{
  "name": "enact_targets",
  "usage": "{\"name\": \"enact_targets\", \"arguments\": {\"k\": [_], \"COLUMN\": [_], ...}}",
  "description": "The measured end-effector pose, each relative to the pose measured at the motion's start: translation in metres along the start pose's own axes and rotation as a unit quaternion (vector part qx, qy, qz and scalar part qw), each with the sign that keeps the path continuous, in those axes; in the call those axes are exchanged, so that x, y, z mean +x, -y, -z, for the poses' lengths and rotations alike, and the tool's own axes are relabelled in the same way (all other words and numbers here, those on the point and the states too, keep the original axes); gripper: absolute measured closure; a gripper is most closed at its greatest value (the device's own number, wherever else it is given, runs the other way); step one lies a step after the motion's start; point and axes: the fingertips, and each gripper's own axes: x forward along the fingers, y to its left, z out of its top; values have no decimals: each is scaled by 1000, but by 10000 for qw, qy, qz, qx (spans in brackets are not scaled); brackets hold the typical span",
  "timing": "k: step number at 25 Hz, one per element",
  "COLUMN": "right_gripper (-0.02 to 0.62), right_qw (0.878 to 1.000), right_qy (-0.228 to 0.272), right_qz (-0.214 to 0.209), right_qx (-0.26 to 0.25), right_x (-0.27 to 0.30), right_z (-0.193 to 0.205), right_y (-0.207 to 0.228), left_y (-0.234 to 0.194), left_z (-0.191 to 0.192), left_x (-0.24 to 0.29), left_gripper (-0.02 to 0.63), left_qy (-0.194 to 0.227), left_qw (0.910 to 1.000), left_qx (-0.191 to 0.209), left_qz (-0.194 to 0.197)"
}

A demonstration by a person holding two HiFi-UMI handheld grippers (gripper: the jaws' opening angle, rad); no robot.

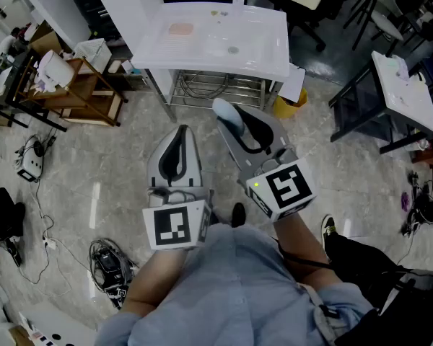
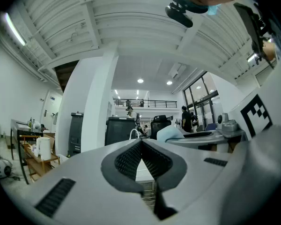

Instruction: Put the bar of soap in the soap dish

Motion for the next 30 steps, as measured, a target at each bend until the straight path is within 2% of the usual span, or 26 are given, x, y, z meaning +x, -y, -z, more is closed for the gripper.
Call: {"name": "enact_targets", "arguments": {"k": [7, 14, 21, 25, 30], "right_gripper": [472, 474, 474, 474, 474], "right_qw": [10000, 9996, 9994, 9990, 9988], "right_qy": [-23, 100, 75, 45, -5], "right_qz": [-21, -86, -233, -323, -398], "right_qx": [30, 241, 228, 305, 294], "right_x": [3, -2, -4, 8, 34], "right_z": [2, 6, 14, 19, 25], "right_y": [9, 30, 53, 61, 67], "left_y": [5, 19, 38, 32, 12], "left_z": [-4, 2, 11, 21, 27], "left_x": [12, 26, 42, 51, 71], "left_gripper": [600, 600, 600, 600, 600], "left_qy": [149, 78, -1, -164, -166], "left_qw": [9999, 9999, 9999, 9997, 9997], "left_qx": [35, 88, 142, 149, 73], "left_qz": [38, -15, -56, -124, -172]}}
